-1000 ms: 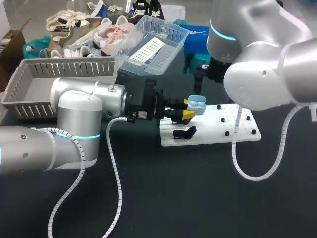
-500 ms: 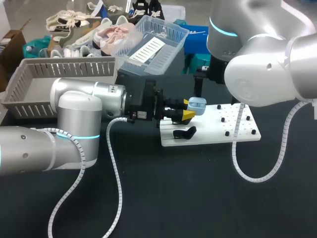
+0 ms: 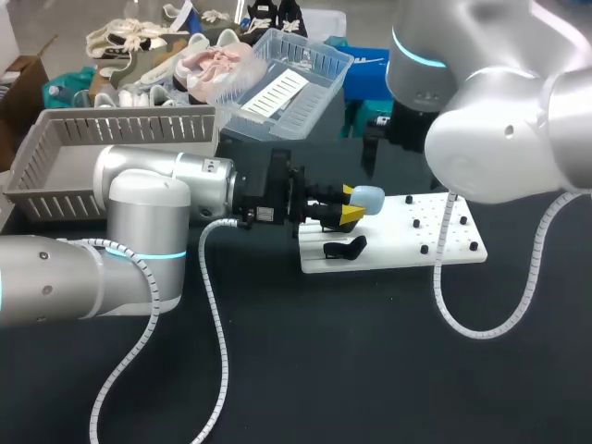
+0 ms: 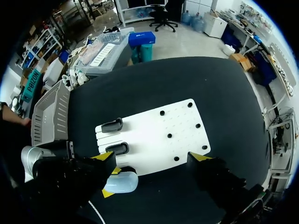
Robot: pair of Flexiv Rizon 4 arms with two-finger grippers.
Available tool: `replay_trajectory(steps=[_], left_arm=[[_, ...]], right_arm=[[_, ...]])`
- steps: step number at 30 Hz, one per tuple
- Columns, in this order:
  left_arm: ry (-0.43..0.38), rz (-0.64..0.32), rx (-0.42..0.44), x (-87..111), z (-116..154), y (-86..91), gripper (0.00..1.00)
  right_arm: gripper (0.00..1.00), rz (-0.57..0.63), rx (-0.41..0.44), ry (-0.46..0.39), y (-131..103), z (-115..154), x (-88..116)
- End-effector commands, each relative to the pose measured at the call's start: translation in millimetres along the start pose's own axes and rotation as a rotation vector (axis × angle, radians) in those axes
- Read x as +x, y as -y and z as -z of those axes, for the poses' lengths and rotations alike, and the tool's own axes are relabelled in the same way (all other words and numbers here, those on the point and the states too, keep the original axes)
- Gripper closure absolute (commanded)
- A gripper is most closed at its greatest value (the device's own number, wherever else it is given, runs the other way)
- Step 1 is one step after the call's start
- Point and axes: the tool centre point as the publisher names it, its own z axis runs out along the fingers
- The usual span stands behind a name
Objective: Pick up each earbud case from the left stands, insert the matching earbuds, close the lid, and place the case in the box.
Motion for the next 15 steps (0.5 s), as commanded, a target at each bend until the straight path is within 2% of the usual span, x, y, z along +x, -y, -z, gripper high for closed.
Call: replay_trajectory(steps=[1, 6, 15], left_arm=[[0.001, -0.001, -0.002, 0.2, -0.3, 0.1, 1.00], [0.002, -0.001, -0.005, -2.6, 0.8, 0.0, 1.00], [-0.032, 0.000, -0.087, -25.3, 15.1, -3.0, 1.00]], right_arm=[[0.00, -0.036, -0.052, 0.054, 13.6, 5.8, 3.6], [0.00, -0.069, -0.154, 0.073, 19.1, 13.1, 2.0], [0.00, -0.082, -0.209, 0.087, 21.8, 13.7, 1.8]])
